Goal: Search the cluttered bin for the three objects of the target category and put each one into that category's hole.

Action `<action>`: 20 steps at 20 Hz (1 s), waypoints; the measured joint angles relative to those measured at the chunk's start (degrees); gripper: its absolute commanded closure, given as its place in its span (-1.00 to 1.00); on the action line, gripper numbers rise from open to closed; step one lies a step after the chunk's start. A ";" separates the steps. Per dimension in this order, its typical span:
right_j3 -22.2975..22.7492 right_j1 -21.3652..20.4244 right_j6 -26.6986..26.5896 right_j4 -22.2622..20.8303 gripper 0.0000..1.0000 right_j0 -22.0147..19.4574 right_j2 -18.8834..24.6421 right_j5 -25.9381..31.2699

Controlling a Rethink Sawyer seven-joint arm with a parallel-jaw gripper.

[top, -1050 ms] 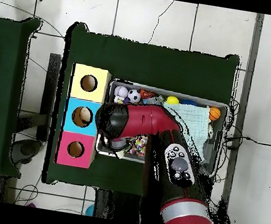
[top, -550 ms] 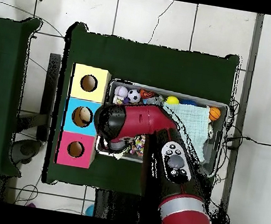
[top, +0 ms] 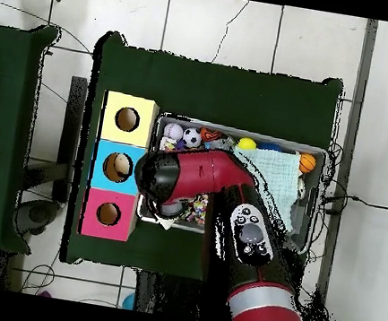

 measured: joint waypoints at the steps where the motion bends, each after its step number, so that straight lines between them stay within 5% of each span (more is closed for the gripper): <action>1: -0.01 -0.19 0.00 -0.26 -1.00 0.00 0.00 -1.31; 11: -0.09 -2.44 0.00 -1.36 -1.00 -0.03 -0.02 -22.91; 20: -1.38 -2.24 0.00 -1.36 -1.00 0.50 -1.68 -33.85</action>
